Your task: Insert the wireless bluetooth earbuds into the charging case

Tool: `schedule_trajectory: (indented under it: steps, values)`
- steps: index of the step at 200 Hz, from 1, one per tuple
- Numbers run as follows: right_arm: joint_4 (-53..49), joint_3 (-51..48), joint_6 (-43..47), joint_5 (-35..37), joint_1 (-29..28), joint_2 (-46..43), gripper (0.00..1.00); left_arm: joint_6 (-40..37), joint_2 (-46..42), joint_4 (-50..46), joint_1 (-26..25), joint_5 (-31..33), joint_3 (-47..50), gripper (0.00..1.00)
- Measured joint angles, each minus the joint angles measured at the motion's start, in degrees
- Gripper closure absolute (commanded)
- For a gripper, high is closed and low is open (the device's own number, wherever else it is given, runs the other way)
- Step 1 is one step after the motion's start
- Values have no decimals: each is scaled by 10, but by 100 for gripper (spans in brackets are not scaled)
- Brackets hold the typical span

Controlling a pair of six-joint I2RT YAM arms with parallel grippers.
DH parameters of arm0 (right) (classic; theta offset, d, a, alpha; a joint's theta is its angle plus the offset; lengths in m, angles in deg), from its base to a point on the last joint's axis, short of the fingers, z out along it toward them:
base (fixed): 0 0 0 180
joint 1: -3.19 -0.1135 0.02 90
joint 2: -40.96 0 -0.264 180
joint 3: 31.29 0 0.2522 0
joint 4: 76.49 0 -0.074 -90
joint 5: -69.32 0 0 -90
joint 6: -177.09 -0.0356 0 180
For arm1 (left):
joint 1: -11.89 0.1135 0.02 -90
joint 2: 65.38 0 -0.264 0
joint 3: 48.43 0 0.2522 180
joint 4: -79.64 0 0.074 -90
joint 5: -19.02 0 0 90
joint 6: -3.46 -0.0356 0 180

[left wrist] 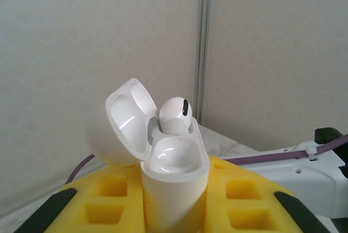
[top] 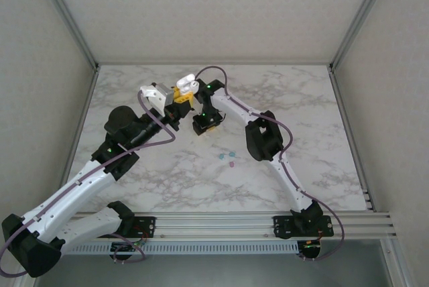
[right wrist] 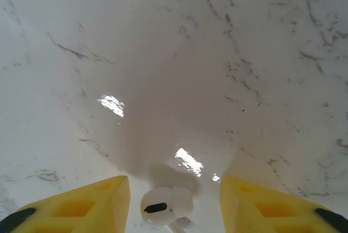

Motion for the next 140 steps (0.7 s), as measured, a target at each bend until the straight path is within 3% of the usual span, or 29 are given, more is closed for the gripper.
schedule_trajectory:
  steps: [140]
  values:
    - [-14,14,0,84,-25,8,71,0,20,0,0,0,0,87]
